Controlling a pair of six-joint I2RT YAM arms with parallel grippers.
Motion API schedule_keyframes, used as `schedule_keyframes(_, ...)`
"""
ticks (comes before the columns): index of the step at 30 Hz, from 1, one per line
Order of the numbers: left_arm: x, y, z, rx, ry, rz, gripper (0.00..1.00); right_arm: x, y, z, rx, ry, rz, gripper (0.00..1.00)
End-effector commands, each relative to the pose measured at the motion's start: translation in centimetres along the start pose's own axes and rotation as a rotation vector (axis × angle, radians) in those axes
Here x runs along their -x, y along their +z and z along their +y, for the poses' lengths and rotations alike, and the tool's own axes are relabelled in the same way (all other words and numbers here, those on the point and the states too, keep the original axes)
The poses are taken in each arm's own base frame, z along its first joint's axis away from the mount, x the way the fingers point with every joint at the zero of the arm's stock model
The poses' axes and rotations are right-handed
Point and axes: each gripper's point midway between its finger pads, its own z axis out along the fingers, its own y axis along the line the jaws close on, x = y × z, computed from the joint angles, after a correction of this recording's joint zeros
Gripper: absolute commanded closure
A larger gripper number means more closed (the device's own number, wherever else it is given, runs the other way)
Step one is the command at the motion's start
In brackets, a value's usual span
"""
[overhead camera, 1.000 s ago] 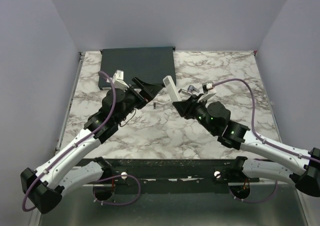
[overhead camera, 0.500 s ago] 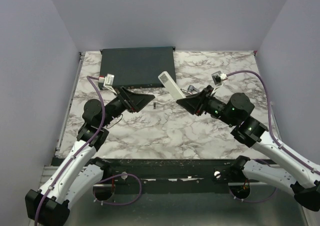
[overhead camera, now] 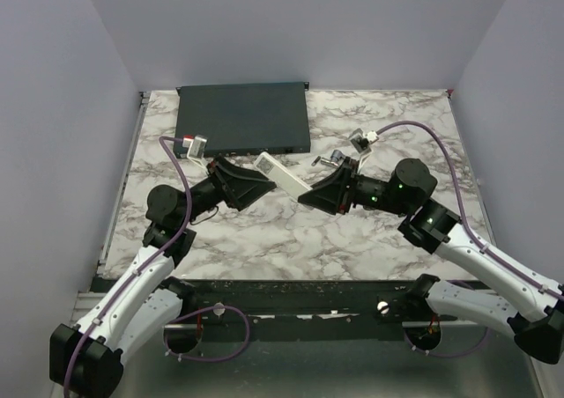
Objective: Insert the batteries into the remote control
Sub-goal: Adjust the remote control.
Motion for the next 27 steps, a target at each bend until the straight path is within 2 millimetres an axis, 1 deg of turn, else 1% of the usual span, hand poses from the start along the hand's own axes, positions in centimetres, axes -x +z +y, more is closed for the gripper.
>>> schedule_keyframes(1,0.3,0.2,-1.1,-0.066,0.025,-0.001,0.15,-1.4,0.8,1.0,0.102,0.038,0.077,0.99)
schedule_keyframes(5,0.5,0.3,-1.2,-0.076,0.032,-0.015,0.24,-2.1,1.2,0.6,0.109,0.064,0.092,0.99)
schedule_keyframes(11,0.4,0.4,-1.0,-0.079,0.029,-0.004,0.35,-1.4,1.5,-0.1,0.074,0.064,0.044,0.99)
schedule_keyframes(15,0.2,0.3,-1.0,-0.086,0.02,-0.004,0.42,-1.4,1.9,-0.3,0.081,0.09,0.025,0.99)
schedule_keyframes(19,0.3,0.3,-1.0,-0.091,0.015,-0.01,0.53,-1.7,2.1,-0.3,0.105,0.12,0.024,0.99)
schedule_keyframes(27,0.3,0.2,-1.2,-0.096,0.014,-0.014,0.76,-1.7,2.2,-0.7,0.092,0.122,0.011,0.99)
